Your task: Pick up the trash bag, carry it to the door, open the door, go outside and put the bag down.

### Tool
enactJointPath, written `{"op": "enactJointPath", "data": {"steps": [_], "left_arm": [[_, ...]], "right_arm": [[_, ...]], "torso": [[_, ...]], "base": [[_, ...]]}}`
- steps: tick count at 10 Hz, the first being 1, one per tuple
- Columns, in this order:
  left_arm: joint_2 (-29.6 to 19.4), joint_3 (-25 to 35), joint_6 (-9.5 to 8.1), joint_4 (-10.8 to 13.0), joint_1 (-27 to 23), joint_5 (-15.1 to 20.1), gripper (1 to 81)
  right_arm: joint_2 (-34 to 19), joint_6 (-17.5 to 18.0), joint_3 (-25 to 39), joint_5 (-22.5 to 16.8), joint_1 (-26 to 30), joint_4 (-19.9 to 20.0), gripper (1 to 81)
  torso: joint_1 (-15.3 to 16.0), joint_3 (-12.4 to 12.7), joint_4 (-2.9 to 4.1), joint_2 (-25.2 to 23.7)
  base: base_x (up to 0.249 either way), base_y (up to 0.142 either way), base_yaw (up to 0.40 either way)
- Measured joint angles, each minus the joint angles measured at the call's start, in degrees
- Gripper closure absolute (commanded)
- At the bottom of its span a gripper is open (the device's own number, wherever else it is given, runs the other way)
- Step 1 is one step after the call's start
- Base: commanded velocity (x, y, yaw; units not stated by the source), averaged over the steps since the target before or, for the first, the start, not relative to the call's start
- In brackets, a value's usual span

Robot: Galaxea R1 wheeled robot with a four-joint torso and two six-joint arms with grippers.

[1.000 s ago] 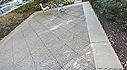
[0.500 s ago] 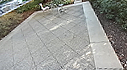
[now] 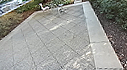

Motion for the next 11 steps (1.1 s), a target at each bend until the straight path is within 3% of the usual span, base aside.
{"op": "enactJointPath", "data": {"steps": [4, 6, 8, 11], "left_arm": [[-0.1, 0.0, 0.46, -0.2, 2.0, 0.0, 1.0], [1.5, -0.6, 0.74, 0.6, 7.0, -0.6, 1.0], [4.2, -0.9, 0.90, 3.1, 14.0, -2.4, 1.0], [7.4, -1.6, 0.99, 8.9, 24.1, -6.7, 1.0]], "right_arm": [[0.0, 0.0, 0.0, 0.0, -0.2, 0.1, 1.0], [0.1, 0.0, -0.1, 0.0, -0.7, 0.2, 1.0], [0.2, 0.0, -0.3, 0.0, -0.8, 0.2, 1.0], [0.3, 0.0, -0.4, -0.2, -1.3, 0.2, 1.0]], "torso": [[0.0, 0.7, 0.00, 0.0], [0.0, 3.9, 0.00, 0.0], [0.0, 7.6, 0.00, 0.0], [-0.1, 9.2, -0.17, 0.0]], "base": [[0.000, 0.000, 0.000], [0.000, 0.000, 0.000], [0.000, 0.000, 0.000], [0.000, 0.000, 0.000]]}}
